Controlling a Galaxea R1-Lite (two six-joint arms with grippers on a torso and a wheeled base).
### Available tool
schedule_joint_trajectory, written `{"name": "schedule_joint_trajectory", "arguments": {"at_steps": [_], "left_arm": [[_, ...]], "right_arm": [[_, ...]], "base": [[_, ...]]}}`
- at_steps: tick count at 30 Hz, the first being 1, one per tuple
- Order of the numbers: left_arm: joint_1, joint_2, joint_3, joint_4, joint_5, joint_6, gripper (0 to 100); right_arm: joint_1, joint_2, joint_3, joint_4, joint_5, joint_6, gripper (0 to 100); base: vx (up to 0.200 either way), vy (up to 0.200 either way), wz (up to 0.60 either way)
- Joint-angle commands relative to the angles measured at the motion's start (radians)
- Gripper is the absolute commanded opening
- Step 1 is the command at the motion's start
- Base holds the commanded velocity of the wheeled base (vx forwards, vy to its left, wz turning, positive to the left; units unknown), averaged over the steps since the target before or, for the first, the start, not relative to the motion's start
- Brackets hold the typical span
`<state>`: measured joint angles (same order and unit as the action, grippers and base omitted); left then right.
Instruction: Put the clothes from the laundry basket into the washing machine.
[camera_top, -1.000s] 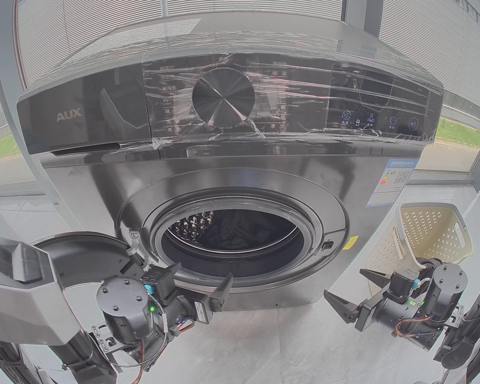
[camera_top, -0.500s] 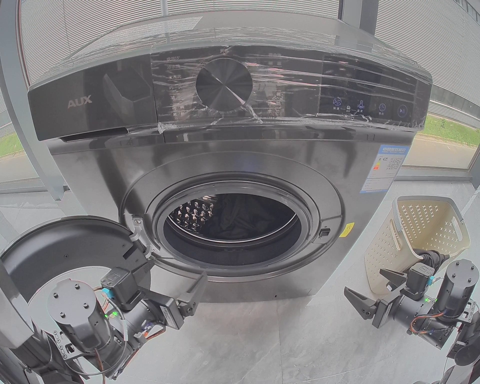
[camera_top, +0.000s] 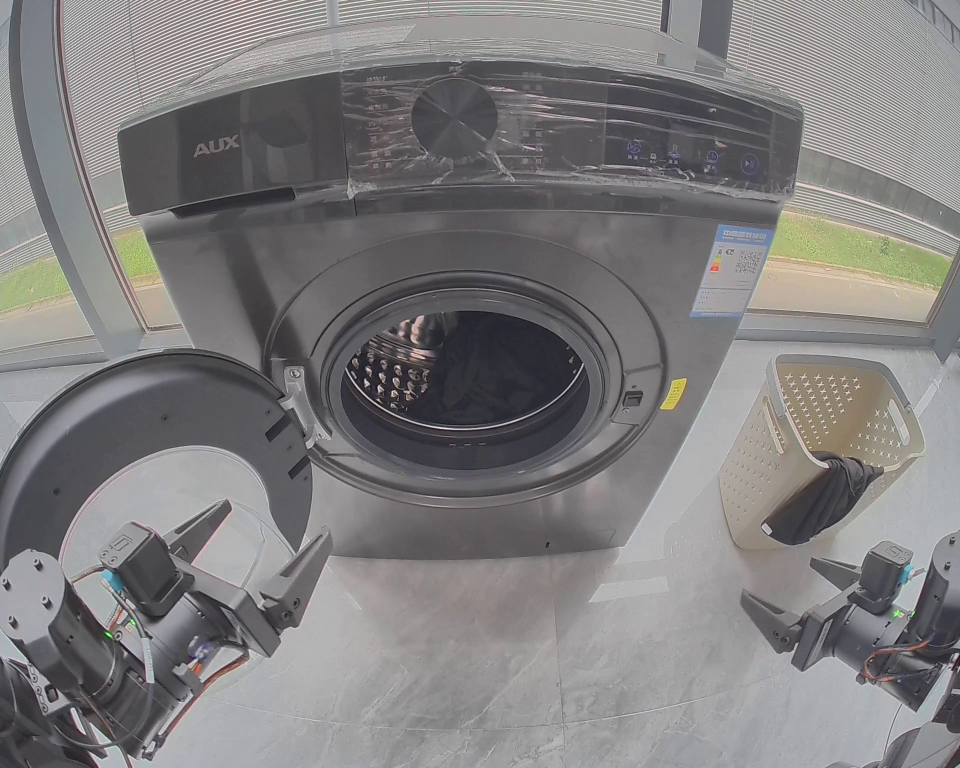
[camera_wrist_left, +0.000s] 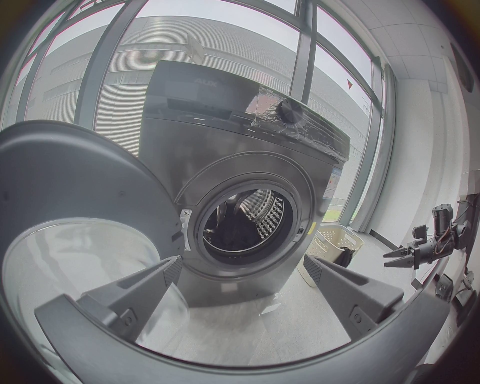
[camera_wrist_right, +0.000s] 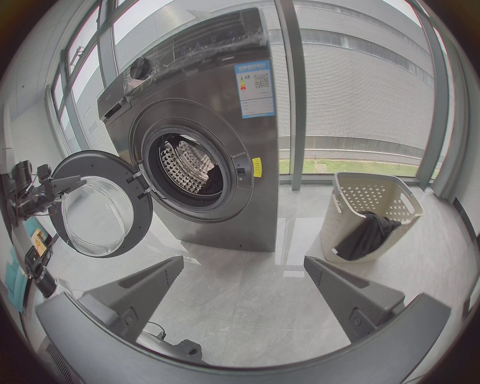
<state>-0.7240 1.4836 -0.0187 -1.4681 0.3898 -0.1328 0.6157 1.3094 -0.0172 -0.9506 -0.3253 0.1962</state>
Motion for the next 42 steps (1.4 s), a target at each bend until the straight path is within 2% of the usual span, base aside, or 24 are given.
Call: {"name": "schedule_joint_trajectory", "arguments": {"at_steps": [1,2,3,5,6,8,9,10,11,14,16,17,19,20,21,22,24,26,32,34,37,39,40,42], "left_arm": [[0.052,-0.220,0.019,0.144,-0.008,0.004,100],[0.054,-0.295,0.019,0.229,-0.014,0.004,100],[0.054,-0.321,0.019,0.261,-0.015,0.004,100],[0.055,-0.419,0.019,0.393,-0.023,0.004,100],[0.055,-0.439,0.017,0.417,-0.023,0.004,100],[0.055,-0.557,0.019,0.558,-0.015,0.005,100],[0.055,-0.563,0.019,0.568,-0.015,0.004,100],[0.060,-0.641,0.019,0.684,-0.012,0.004,100],[0.078,-0.681,0.019,0.752,-0.012,0.004,100],[0.160,-0.773,0.019,0.893,-0.015,-0.001,100],[0.196,-0.827,0.019,0.943,-0.015,0.002,100],[0.204,-0.835,0.019,0.948,-0.015,0.002,100],[0.290,-0.881,0.019,0.980,-0.022,0.009,100],[0.293,-0.882,0.019,0.982,-0.022,0.009,100],[0.316,-0.904,0.019,1.003,-0.023,0.013,100],[0.327,-0.921,0.019,1.008,-0.023,0.012,100],[0.359,-0.953,0.019,1.023,-0.026,0.004,100],[0.393,-0.997,0.019,1.089,-0.042,-0.007,100],[0.483,-1.157,0.019,1.295,-0.065,-0.014,100],[0.499,-1.203,0.019,1.338,-0.108,-0.021,100],[0.512,-1.249,0.019,1.361,-0.166,-0.039,100],[0.508,-1.286,0.019,1.375,-0.170,-0.039,100],[0.508,-1.315,0.019,1.394,-0.169,-0.042,100],[0.517,-1.344,0.017,1.405,-0.169,-0.048,100]], "right_arm": [[-0.001,-0.179,0.017,0.090,-0.054,0.029,100],[-0.001,-0.231,0.017,0.131,-0.047,0.037,100],[0.002,-0.249,0.017,0.151,-0.043,0.042,100],[0.015,-0.335,0.017,0.228,-0.012,0.054,100],[0.013,-0.355,0.017,0.243,-0.004,0.057,100],[-0.008,-0.469,0.017,0.351,0.026,0.063,100],[-0.011,-0.475,0.017,0.357,0.026,0.063,100],[-0.064,-0.539,0.017,0.452,0.026,0.063,100],[-0.102,-0.582,0.017,0.506,0.029,0.052,100],[-0.197,-0.710,0.017,0.589,0.034,0.005,100],[-0.266,-0.743,0.017,0.595,0.045,-0.049,100],[-0.277,-0.749,0.017,0.595,0.048,-0.055,100],[-0.384,-0.835,0.016,0.592,0.103,-0.124,100],[-0.390,-0.840,0.016,0.592,0.109,-0.129,100],[-0.433,-0.875,0.016,0.598,0.146,-0.170,100],[-0.461,-0.903,0.016,0.607,0.172,-0.187,100],[-0.508,-0.952,0.016,0.645,0.206,-0.193,100],[-0.557,-1.013,0.016,0.705,0.224,-0.199,100],[-0.607,-1.231,0.010,0.912,0.252,-0.198,100],[-0.608,-1.283,-0.009,0.960,0.287,-0.193,100],[-0.610,-1.302,-0.015,0.972,0.368,-0.190,100],[-0.608,-1.302,-0.015,0.977,0.370,-0.192,100],[-0.608,-1.302,-0.015,0.975,0.344,-0.192,100],[-0.611,-1.300,-0.012,0.968,0.242,-0.201,100]], "base": [[0.000,0.000,0.00],[0.000,0.000,0.00],[0.000,0.000,0.00],[0.000,0.000,0.00],[0.000,0.000,0.00],[0.000,0.000,0.00],[0.000,0.000,0.00],[0.000,0.000,0.00],[0.000,0.000,0.00],[0.000,0.000,0.00],[0.000,0.000,0.00],[0.000,0.000,0.00],[0.000,0.000,0.00],[0.000,0.000,0.00],[0.000,0.000,0.00],[0.000,0.000,0.00],[0.000,0.000,0.00],[0.000,0.000,0.00],[0.000,0.000,0.00],[0.000,0.000,0.00],[0.000,0.000,0.00],[0.000,0.000,0.00],[0.000,0.000,0.00],[0.000,0.000,0.00]]}}
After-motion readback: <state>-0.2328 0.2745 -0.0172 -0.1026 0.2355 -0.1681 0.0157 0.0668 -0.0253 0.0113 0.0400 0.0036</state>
